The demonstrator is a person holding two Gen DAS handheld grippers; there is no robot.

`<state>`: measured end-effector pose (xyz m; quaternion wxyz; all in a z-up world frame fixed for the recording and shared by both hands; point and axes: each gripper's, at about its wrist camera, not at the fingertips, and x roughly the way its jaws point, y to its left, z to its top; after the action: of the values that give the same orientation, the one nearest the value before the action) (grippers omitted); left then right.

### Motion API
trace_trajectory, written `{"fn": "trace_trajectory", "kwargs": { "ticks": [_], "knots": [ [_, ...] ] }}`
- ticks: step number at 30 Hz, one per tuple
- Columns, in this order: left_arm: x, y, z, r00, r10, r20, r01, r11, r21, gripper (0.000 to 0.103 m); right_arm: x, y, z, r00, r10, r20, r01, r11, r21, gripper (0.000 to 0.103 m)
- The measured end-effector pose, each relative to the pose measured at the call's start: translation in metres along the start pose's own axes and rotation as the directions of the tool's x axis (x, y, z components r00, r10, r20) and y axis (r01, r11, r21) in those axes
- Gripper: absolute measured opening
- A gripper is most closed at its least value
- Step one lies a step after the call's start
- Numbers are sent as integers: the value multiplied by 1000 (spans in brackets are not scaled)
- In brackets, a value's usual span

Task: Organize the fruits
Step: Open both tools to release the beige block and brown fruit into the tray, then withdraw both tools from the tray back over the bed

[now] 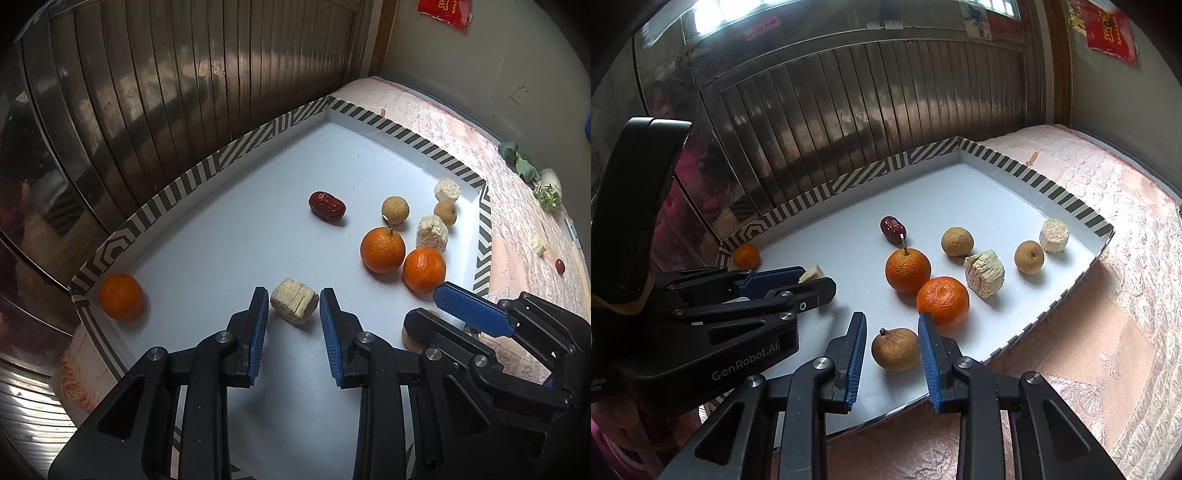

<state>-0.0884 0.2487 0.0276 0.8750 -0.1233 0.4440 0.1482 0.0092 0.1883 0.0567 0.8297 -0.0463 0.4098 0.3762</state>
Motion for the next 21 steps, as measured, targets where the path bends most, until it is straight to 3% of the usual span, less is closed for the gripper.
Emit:
{"fn": "trace_trajectory", "kwargs": {
  "ticks": [5,12,21],
  "knots": [
    [-4,0,0,1000,-6,18,6,1000,0,44,-9,-1,-1,1000,4,28,-5,1000,12,28],
    [-14,-3,1,999,-28,41,28,1000,6,45,-24,-7,-3,998,-2,65,0,999,35,28],
    [-29,-38,7,994,-43,98,37,997,62,45,-49,-33,-10,994,-59,97,50,994,96,28]
  ]
}}
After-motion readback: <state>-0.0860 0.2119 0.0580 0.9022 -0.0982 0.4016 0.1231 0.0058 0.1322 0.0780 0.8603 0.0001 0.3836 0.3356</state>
